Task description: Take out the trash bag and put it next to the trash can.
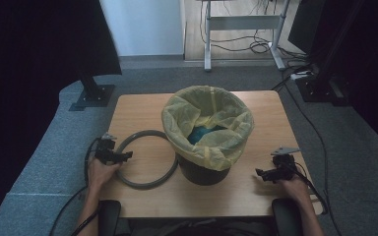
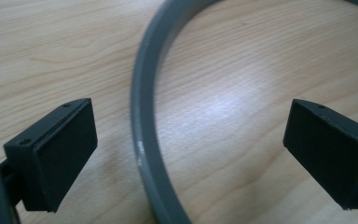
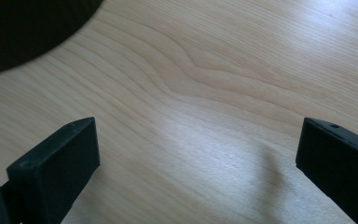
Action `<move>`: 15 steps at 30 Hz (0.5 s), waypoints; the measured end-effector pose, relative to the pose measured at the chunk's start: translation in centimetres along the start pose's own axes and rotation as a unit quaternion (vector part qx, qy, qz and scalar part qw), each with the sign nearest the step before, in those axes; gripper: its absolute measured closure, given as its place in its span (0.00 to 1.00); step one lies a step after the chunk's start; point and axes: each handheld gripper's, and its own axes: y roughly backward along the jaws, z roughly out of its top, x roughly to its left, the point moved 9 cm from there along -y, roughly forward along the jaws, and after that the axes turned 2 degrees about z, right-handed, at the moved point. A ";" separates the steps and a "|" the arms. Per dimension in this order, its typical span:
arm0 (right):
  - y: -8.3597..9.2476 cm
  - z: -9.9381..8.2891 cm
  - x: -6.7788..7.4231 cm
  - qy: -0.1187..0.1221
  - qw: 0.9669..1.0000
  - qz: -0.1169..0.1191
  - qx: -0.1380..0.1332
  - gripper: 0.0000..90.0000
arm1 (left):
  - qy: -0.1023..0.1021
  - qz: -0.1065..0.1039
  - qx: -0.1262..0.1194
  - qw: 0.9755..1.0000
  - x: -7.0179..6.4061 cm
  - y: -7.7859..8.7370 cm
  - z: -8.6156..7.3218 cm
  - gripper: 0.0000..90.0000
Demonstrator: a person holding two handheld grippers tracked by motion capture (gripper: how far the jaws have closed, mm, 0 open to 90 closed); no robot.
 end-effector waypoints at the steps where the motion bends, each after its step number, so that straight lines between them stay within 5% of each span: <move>1: 0.1 0.1 0.1 -0.001 1.000 0.004 0.000 0.00 | -0.001 -0.002 0.001 1.000 -0.2 0.1 0.0 0.03; 15: 2.5 3.2 2.2 0.026 0.998 0.050 -0.015 0.03 | -0.033 -0.058 0.009 0.998 -3.8 1.6 0.8 0.05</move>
